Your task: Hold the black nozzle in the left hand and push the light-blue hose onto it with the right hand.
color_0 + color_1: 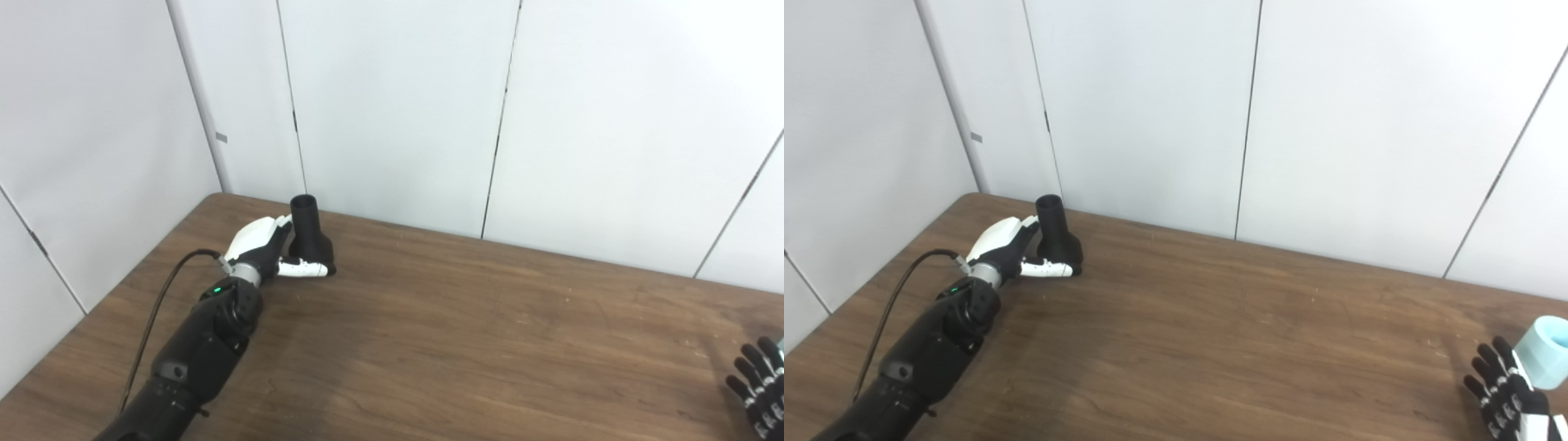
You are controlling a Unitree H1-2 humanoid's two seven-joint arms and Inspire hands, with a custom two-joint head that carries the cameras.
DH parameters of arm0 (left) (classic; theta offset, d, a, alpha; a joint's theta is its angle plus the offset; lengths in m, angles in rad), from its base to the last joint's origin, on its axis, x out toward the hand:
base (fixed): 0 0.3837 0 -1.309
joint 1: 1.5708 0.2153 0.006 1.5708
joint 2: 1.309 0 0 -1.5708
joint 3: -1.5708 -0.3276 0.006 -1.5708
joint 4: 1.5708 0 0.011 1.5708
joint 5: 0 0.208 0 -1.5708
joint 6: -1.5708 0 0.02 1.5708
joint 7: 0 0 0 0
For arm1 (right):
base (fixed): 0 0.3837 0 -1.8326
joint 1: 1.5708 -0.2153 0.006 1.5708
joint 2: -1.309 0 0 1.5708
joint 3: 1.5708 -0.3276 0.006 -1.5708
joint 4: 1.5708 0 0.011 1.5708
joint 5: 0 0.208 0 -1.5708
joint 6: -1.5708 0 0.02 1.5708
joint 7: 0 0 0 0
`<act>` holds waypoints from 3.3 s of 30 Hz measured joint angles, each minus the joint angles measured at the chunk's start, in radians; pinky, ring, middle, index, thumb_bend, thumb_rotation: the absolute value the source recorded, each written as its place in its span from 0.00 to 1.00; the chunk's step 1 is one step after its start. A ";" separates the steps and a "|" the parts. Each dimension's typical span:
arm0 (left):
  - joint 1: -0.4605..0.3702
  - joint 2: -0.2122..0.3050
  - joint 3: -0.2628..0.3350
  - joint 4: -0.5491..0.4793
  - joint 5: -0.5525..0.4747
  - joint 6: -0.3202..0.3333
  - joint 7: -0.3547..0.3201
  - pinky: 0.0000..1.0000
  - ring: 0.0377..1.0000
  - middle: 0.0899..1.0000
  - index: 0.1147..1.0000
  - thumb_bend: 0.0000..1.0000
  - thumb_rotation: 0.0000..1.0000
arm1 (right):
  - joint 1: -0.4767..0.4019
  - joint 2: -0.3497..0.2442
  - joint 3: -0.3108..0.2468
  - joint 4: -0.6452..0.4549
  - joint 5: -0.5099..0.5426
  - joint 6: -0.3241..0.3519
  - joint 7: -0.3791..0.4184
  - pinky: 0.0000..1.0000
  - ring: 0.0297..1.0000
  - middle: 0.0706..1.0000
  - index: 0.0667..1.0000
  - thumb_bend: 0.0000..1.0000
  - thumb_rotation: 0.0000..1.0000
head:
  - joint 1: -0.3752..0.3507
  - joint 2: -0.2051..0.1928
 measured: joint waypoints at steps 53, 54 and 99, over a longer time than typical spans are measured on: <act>-0.056 -0.014 -0.039 0.128 -0.030 -0.124 0.099 1.00 0.69 0.47 0.41 0.54 0.00 | 0.006 -0.002 0.050 -0.032 -0.041 0.046 -0.030 0.90 0.89 0.81 0.94 0.61 1.00 | -0.025 0.037; -0.056 -0.015 -0.039 0.133 -0.029 -0.127 0.113 1.00 0.69 0.46 0.41 0.53 0.00 | 0.006 -0.002 0.051 -0.033 -0.041 0.045 -0.030 0.90 0.89 0.81 0.94 0.61 1.00 | -0.023 0.035; 0.188 -0.130 -0.064 -0.350 -0.014 -0.045 0.008 1.00 0.71 0.45 0.41 0.52 0.00 | 0.039 0.036 0.084 -0.132 -0.022 0.129 -0.064 0.94 0.92 0.77 0.96 0.61 1.00 | -0.143 0.107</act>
